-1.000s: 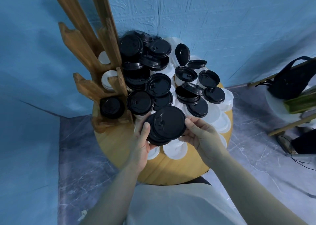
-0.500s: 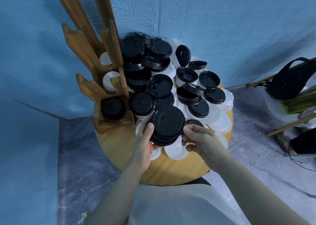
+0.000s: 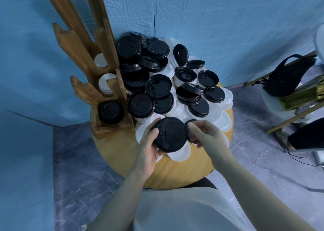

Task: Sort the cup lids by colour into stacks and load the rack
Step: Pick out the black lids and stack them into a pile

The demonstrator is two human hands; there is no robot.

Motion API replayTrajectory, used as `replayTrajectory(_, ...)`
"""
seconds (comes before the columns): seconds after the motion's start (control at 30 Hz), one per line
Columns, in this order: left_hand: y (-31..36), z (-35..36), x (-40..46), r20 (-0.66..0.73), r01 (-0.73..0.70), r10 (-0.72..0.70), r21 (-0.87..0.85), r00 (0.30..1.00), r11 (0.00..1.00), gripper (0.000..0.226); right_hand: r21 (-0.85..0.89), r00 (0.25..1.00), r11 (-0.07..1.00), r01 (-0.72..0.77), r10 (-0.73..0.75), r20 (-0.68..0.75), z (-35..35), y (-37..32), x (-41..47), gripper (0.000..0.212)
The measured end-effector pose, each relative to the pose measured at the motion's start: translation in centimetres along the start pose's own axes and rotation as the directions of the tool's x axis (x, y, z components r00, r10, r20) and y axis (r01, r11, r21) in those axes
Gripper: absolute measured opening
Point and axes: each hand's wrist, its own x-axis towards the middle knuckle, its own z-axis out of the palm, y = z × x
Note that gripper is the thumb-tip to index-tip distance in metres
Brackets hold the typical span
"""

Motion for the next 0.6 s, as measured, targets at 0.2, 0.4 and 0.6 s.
replayTrajectory(0.2, 0.0, 0.9, -0.1, -0.020, -0.039, 0.040, 0.037, 0.999, 0.999, 0.061, 0.086, 0.971, 0.991, -0.102, 0.080, 0.223, 1.5, 1.6, -1.2, 0.070)
replayTrajectory(0.4, -0.1, 1.1, -0.5, 0.025, -0.037, 0.034, 0.132, 0.999, 0.991, 0.069, 0.264, 0.979, 0.959, -0.102, 0.049, 0.199, 1.4, 2.9, -1.3, 0.058)
replayTrajectory(0.6, -0.3, 0.5, -0.9, 0.024, -0.008, 0.004, 0.173, 1.000, 0.985, 0.055, 0.179, 0.981, 0.981, -0.072, 0.037, 0.193, 0.7, 3.5, -1.3, 0.059)
